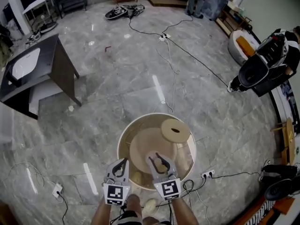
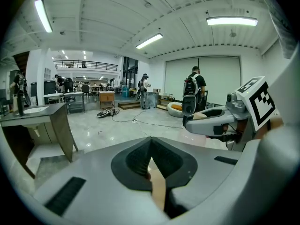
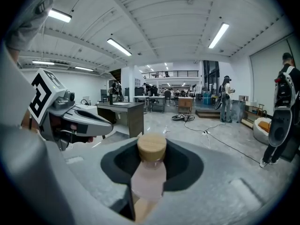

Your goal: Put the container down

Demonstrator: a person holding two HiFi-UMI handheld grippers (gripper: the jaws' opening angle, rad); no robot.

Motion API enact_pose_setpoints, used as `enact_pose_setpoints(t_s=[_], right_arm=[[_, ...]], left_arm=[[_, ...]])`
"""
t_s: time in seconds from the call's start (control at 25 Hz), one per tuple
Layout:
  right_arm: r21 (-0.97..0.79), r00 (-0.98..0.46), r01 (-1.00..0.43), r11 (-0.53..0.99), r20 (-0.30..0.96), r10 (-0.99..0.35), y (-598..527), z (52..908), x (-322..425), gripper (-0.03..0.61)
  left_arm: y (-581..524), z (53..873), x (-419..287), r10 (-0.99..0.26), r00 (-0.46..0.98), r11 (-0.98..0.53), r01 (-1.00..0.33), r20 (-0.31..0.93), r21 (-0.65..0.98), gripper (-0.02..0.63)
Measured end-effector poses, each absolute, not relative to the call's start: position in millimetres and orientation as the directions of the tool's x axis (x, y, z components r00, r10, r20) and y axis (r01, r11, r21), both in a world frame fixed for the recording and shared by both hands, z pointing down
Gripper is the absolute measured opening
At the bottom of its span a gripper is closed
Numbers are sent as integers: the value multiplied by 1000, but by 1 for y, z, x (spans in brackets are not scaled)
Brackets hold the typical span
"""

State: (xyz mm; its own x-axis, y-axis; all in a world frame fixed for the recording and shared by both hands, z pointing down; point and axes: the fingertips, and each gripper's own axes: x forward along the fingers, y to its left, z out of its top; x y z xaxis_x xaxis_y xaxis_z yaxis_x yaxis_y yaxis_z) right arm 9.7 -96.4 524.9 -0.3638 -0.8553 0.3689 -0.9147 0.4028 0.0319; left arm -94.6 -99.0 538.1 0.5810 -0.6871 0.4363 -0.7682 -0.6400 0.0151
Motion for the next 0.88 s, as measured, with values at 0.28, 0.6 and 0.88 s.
enact_pose_setpoints(t_s=[0.28,0.6,0.88], right_arm=[[19,-365,-914,405,398,-841,-117,575,10,123],[8,-378,-907,422,428,-821,-143,632,6,123],[-8,-374,-907,421,476,-796,-163,689,2,123]], left_arm=[[-120,587,-96,-669,580,-642,-766,464,31,17],[-142,649,-100,-645,571,-638,-768,507,53,17],[-162,697,-99,-625,570,-630,-772,534,87,17]])
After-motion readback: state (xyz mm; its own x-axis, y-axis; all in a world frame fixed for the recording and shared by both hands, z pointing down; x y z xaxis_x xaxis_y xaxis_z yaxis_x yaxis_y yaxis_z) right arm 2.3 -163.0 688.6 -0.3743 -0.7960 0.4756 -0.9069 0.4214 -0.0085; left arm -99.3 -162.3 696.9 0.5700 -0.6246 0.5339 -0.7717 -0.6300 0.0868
